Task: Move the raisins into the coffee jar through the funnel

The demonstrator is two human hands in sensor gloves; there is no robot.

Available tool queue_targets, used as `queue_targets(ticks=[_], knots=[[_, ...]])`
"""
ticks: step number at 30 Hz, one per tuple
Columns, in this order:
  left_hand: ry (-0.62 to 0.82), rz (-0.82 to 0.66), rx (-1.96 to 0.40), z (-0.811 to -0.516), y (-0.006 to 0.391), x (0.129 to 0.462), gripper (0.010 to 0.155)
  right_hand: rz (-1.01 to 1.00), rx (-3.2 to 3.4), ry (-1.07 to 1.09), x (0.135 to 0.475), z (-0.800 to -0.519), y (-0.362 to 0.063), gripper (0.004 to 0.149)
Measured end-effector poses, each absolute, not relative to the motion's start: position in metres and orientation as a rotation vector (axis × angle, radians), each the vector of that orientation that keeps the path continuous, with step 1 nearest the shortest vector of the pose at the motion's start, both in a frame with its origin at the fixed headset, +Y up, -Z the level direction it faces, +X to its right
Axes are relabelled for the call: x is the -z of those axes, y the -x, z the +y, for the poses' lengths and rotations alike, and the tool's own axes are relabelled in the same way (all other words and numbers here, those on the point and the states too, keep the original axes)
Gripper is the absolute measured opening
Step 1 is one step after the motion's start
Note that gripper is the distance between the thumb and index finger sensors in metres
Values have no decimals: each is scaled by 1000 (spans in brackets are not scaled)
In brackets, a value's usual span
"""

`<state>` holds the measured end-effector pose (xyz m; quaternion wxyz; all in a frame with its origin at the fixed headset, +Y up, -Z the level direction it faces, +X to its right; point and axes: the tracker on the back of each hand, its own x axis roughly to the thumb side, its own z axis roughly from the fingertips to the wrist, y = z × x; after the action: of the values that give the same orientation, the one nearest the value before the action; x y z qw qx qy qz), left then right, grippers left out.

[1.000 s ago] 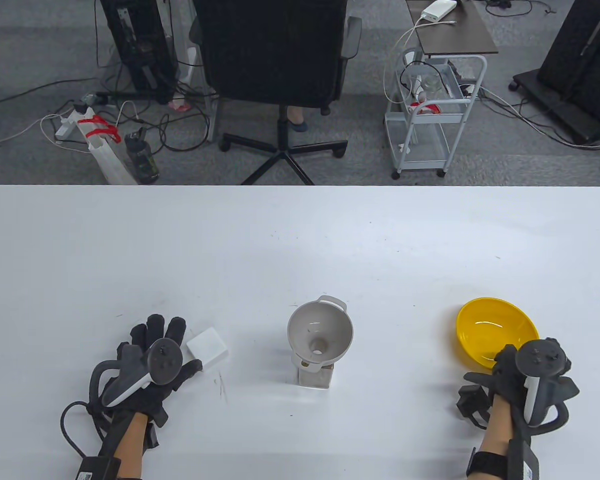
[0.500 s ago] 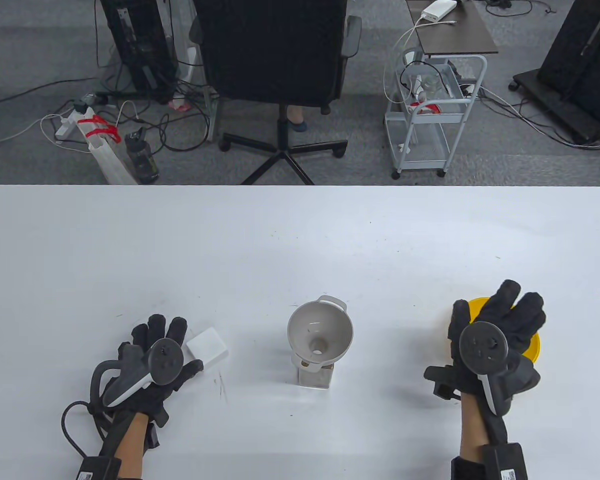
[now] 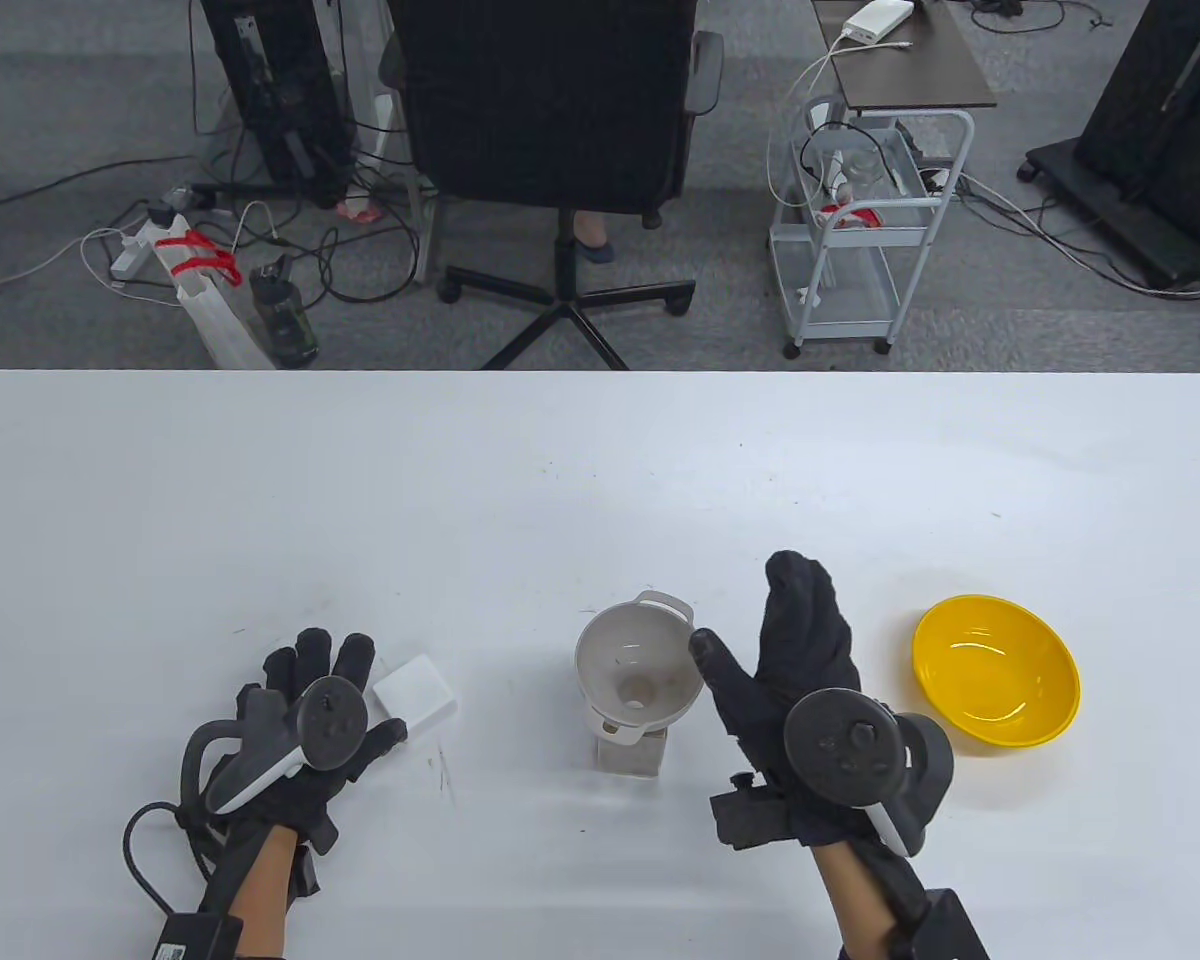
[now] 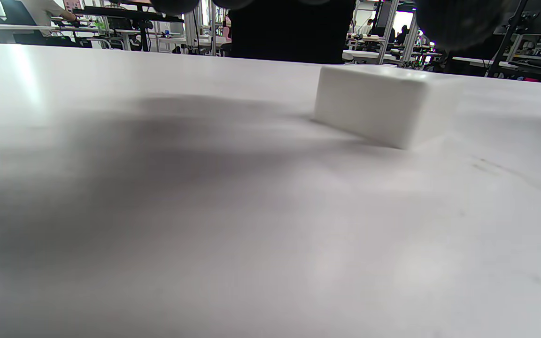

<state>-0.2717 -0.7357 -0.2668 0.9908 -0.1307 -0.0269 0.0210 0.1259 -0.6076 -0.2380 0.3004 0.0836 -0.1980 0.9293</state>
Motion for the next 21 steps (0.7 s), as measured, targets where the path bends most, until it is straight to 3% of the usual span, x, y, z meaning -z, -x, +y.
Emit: queue_targets(ticks=[10,16,21], knots=[[260,-52,-43,-736,272,267,87,-351,-2531,-202,251,-621,-114,78],[263,-48,-45,-736,272,267,87,-216,-2574,-175,263,-615,-108,71],[260,-51,-48,-736,272,267,87,-216,-2620,-149,265,-606,-103,61]])
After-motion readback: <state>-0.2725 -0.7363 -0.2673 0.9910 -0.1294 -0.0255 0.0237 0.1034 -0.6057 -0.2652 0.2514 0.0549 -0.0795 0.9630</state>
